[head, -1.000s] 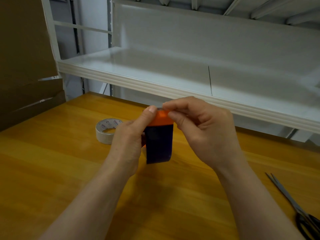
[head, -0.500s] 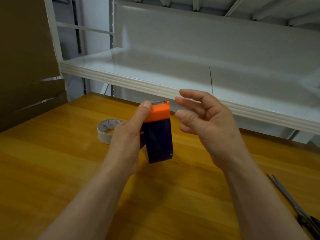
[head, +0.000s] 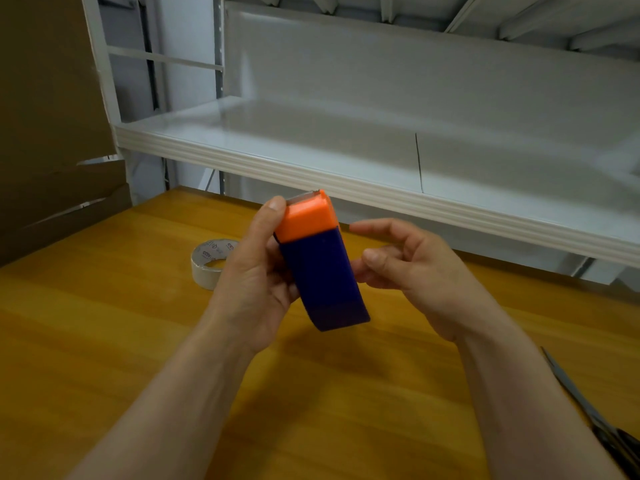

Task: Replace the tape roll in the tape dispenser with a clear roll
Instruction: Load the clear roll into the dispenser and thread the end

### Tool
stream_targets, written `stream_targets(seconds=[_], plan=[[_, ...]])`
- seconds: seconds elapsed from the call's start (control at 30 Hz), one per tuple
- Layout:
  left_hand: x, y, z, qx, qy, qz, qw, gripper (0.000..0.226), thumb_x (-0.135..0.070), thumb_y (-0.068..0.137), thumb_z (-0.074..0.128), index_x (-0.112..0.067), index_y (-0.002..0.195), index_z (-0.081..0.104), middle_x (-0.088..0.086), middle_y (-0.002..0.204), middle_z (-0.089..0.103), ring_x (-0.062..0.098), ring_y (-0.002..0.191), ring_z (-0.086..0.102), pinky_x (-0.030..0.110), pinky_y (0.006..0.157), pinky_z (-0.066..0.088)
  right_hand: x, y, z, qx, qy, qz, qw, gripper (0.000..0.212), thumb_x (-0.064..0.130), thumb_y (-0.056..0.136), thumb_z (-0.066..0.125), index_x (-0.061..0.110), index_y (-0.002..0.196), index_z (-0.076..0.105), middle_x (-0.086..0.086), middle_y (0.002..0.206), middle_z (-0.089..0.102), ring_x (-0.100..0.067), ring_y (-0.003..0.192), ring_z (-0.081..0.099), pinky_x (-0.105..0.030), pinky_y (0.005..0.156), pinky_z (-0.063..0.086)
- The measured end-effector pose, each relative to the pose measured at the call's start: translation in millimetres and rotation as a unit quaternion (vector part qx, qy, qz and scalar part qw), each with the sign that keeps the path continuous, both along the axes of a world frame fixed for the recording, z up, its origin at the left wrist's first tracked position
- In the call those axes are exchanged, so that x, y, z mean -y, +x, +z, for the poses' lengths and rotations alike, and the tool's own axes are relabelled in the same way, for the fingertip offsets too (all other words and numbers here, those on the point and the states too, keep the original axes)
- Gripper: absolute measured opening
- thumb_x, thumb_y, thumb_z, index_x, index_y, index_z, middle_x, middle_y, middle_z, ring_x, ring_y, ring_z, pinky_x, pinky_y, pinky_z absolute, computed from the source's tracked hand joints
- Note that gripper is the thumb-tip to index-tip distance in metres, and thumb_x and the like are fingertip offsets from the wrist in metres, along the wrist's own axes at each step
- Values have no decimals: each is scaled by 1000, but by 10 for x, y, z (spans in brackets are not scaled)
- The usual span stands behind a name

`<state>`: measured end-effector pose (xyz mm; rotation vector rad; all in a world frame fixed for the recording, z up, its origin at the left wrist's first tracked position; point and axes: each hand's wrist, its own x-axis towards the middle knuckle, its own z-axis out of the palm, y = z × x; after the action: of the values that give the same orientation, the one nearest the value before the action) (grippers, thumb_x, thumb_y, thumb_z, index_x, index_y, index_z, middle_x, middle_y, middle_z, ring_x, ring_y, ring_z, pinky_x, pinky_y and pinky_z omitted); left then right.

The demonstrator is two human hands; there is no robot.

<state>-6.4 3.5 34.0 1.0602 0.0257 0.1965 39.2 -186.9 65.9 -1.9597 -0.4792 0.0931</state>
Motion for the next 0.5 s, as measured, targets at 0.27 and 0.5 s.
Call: stream_targets(seconds=[0.27,0.5], plan=[[-6,8,-16,10,-13,-9,1000,69,-60,92,48,-3,129,62,30,126,64,46,116,64,61,106,44,16,17,-13,-18,-12,14,1000,25,40,92,65,25,111,70,-2,102,79,-21,99,75,-50,97,58],[13,33,-63,27,-24,14,999,76,-60,87,57,3,130,57,20,105,68,29,87,69,36,76,57,-70,-13,-52,-40,-25,88,995,46,36,79,80,23,119,63,4,107,79,-13,96,77,-29,80,62]])
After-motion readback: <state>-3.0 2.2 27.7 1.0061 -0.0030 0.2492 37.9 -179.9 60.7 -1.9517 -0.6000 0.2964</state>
